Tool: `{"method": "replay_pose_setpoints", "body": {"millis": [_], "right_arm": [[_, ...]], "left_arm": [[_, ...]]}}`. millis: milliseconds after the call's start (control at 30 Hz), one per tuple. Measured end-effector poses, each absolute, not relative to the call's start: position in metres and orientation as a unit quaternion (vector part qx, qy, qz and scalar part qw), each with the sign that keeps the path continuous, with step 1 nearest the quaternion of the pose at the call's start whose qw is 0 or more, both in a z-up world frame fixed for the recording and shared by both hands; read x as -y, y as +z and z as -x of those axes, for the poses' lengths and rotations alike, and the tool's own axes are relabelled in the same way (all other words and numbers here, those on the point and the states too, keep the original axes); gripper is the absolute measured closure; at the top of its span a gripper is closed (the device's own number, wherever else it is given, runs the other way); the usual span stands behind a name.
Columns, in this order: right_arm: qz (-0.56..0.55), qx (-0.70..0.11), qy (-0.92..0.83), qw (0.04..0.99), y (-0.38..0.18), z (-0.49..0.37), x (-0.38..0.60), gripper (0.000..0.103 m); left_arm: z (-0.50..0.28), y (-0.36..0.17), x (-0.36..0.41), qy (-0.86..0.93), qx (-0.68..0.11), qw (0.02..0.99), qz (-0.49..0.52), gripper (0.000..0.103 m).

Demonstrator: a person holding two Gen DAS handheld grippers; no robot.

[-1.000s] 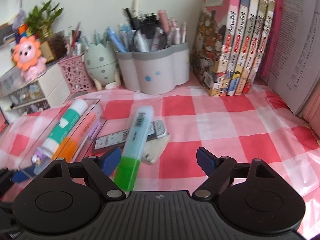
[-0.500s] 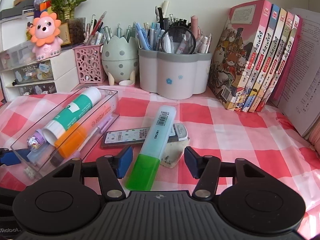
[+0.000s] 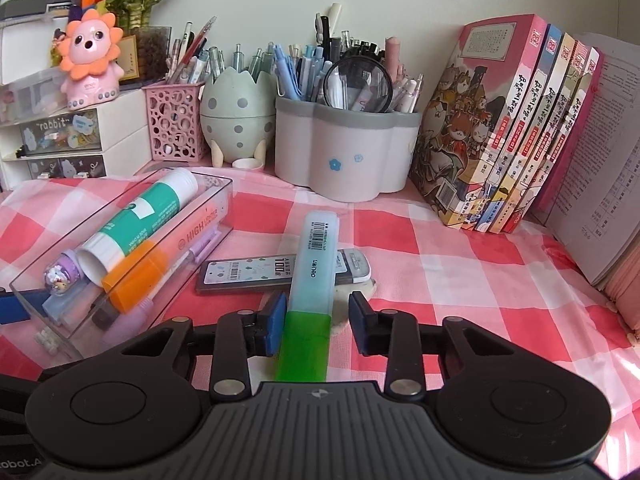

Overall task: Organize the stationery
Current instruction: 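Close the right tool on the green-capped highlighter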

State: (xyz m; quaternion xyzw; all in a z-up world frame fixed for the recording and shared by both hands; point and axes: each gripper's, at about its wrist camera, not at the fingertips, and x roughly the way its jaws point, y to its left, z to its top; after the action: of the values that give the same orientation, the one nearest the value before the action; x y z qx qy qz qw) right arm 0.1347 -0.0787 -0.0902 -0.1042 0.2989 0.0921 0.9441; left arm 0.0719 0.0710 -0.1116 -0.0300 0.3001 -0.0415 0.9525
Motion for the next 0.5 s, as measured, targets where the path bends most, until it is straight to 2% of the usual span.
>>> {"method": "replay_pose_setpoints", "body": {"millis": [133, 500], "right_arm": [[0.099, -0.300, 0.098, 0.944, -0.0880, -0.1337, 0.0790, 0.079], [0.069, -0.314, 0.105, 0.941, -0.0825, -0.1342, 0.0829, 0.080]], "left_arm": [[-0.0719, -0.1116, -0.0709, -0.042, -0.300, 0.953, 0.030, 0.053], [-0.0714, -0.1114, -0.0707, -0.042, -0.300, 0.953, 0.031, 0.053]]}}
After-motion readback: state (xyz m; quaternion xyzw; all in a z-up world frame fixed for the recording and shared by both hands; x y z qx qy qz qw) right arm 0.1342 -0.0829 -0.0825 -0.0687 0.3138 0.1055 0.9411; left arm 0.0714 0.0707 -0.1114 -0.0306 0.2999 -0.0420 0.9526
